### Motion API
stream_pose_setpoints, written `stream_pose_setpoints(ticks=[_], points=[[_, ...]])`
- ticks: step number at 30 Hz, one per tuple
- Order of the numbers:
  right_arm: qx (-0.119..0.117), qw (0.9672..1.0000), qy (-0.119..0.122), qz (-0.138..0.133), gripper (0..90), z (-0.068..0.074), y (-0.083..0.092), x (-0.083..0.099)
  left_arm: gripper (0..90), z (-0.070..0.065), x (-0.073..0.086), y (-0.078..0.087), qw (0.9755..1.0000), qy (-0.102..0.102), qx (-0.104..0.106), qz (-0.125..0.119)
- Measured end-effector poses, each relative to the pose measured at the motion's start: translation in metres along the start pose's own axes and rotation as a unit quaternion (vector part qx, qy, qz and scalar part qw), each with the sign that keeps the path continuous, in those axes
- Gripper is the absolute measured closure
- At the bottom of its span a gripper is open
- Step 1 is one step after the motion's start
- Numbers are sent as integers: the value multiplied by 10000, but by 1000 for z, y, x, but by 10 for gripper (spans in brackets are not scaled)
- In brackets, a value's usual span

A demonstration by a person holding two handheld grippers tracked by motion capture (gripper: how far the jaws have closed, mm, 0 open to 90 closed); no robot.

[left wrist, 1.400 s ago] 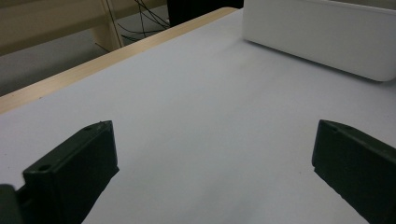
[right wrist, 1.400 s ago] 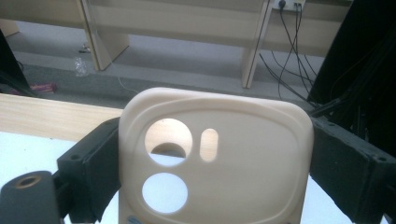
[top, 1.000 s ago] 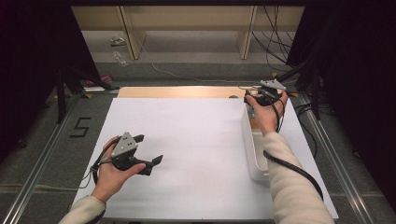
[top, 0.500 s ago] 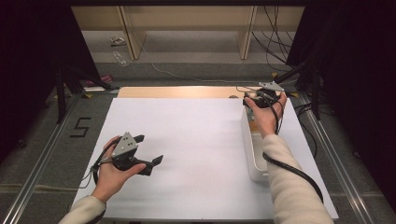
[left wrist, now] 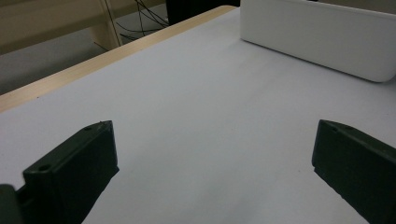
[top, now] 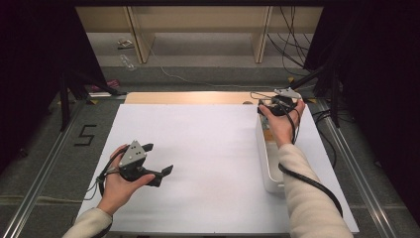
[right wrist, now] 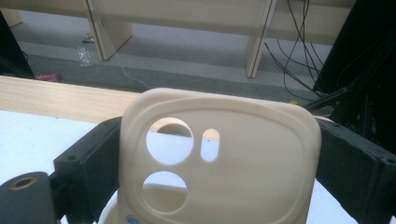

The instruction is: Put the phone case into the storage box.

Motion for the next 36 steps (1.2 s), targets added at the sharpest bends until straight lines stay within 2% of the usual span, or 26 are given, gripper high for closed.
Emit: stream_pose_setpoints(ticks=[17, 29, 36], points=[[13, 10000, 46, -37, 24, -6, 2, -4, 0, -1, 0, -1, 10000, -5, 8, 9], [-23, 9995, 7, -330, 18, -6, 9, -18, 0, 0, 0, -1, 10000, -3, 8, 11], [-48, 9992, 1, -389, 25, -6, 19, -23, 0, -1, 0, -1, 10000, 8, 14, 0]])
Point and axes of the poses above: each handheld gripper's, and its own axes: y roughly backward along the jaws, x roughly out of its underside, z roughly to its left, the point moved 6 cm from there along -y, roughly forward along the jaws, and after that the axes turned 9 degrees about x, right-handed, at the moved point
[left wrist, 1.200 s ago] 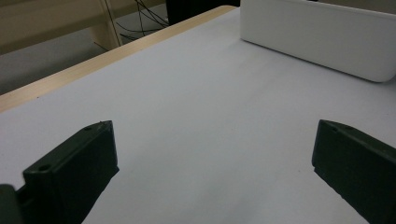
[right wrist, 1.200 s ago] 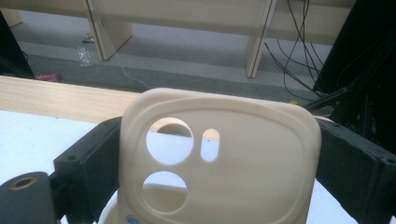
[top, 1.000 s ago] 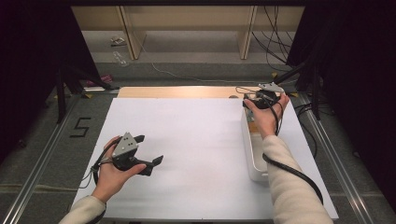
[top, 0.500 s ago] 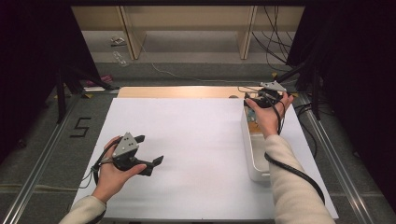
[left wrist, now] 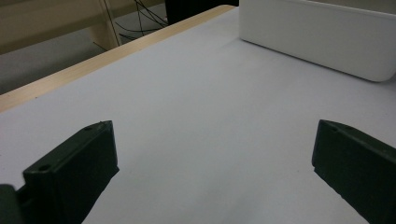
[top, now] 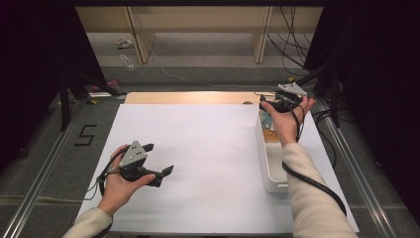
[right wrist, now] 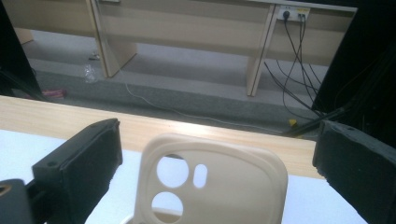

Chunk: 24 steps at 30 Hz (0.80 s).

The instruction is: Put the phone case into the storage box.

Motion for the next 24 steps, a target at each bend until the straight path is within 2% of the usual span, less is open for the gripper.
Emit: stream_pose_setpoints(ticks=[15, 24], points=[[-85, 9998, 203, 26, 38, 4, 28, -3, 0, 0, 0, 0, 10000, -1, 0, -2], [-212, 9997, 92, 72, 44, 1, 40, 2, 0, 0, 0, 0, 10000, 9, 3, -1]])
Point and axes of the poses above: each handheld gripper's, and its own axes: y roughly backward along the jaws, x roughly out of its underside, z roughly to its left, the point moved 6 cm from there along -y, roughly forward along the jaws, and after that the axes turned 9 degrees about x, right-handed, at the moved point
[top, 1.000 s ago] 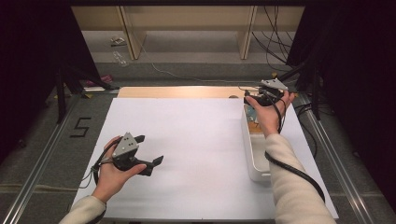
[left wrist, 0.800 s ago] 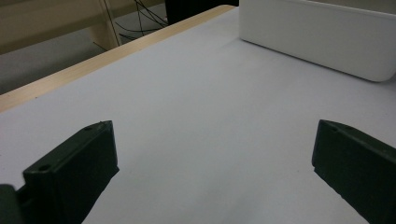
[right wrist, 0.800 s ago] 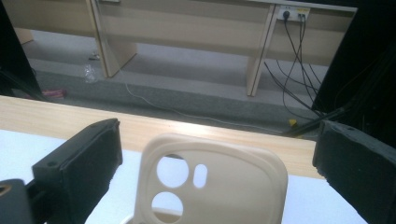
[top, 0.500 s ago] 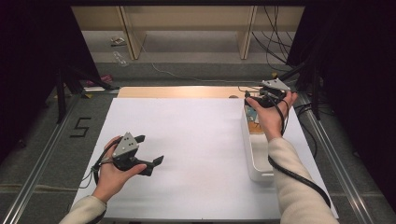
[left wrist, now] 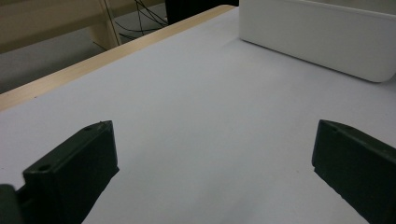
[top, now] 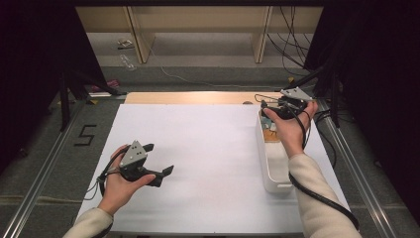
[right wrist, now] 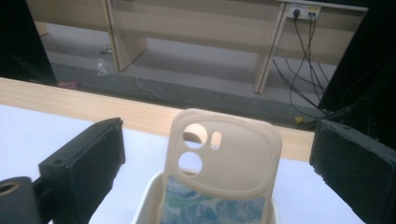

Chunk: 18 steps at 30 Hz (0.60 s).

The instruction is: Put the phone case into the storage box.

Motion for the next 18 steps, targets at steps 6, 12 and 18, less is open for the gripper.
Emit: stream_pose_setpoints(ticks=[6, 12, 18], points=[[-140, 9999, 5, -19, 46, 2, 8, 1, 0, 1, 0, 0, 10000, 26, -4, -8], [-305, 9995, -53, -24, 49, 4, 16, 1, 0, 1, 0, 1, 10000, 33, -12, -7], [-413, 9991, -99, -75, 57, 2, 23, 4, 0, 1, 0, 1, 10000, 48, -5, -13]])
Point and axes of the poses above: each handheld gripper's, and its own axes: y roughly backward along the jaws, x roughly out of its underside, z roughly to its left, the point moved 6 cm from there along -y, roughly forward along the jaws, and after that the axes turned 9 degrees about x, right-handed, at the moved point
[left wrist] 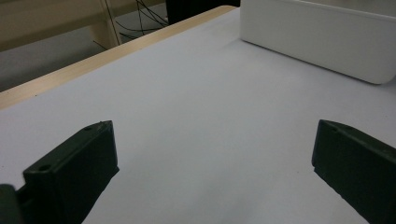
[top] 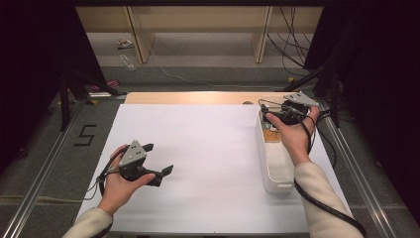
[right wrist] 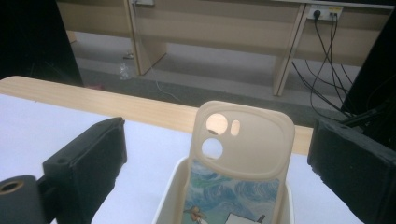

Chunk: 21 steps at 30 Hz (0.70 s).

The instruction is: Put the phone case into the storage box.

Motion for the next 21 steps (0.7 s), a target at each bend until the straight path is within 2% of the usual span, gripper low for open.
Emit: stream_pose_setpoints(ticks=[12, 21], points=[[-301, 9995, -54, 43, 72, -1, 15, 4, 0, 0, 0, 0, 10000, 14, -3, 0], [-548, 9985, -26, 70, 76, 4, 27, 9, 0, 0, 0, 0, 10000, 19, -9, -1]])
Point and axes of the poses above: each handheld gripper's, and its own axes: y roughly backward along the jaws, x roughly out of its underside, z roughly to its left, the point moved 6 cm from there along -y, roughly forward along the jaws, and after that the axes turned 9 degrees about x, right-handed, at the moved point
